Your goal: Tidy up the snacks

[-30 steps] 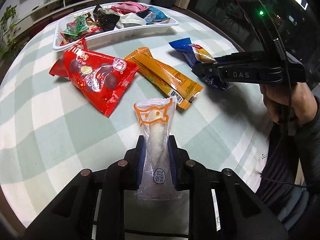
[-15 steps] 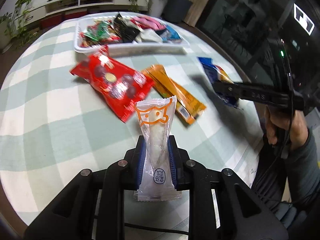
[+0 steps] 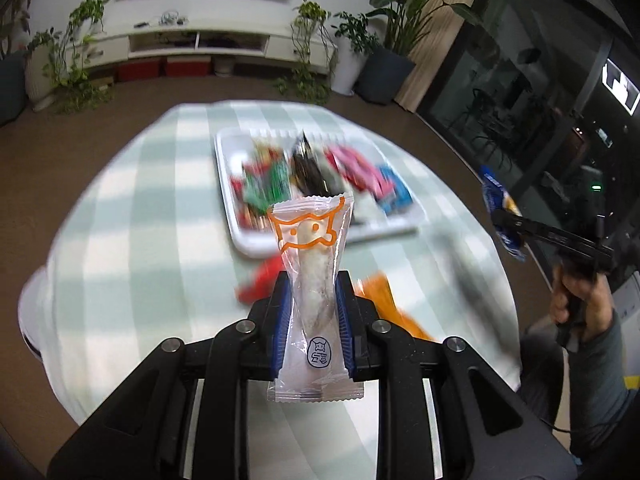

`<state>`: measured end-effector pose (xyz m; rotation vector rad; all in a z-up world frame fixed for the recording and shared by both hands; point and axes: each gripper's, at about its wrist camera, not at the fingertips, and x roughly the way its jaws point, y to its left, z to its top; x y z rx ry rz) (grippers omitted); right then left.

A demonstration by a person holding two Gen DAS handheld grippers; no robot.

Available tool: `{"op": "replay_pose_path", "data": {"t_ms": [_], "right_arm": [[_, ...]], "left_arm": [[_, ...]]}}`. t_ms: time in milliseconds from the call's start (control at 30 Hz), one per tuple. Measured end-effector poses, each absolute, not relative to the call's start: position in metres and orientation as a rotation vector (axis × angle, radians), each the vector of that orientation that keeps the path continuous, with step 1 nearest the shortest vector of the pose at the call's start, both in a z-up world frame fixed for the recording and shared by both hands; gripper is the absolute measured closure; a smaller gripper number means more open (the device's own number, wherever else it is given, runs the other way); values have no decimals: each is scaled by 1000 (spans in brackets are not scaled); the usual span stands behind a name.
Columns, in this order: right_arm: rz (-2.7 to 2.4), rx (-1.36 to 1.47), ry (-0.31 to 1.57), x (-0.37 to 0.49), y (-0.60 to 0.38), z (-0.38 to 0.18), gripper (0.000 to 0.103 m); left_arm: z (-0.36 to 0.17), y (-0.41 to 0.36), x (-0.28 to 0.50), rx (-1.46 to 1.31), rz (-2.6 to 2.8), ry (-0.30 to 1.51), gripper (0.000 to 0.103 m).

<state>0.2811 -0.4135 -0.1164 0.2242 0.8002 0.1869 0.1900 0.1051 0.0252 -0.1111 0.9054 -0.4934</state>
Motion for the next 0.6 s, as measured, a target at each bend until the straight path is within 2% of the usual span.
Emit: {"op": "replay_pose_path", "data": {"t_ms": [133,267,600], "right_arm": [[305,186,729,308,-368,-78,76],[377,130,731,351,-322,-65,76],[355,57,907,428,-270,-127,76]], "left_arm": [[45,96,239,-106,-485,890,83],[50,79,283,-79,-471,886,83],[-2,41,358,-22,-432,956,83]]}}
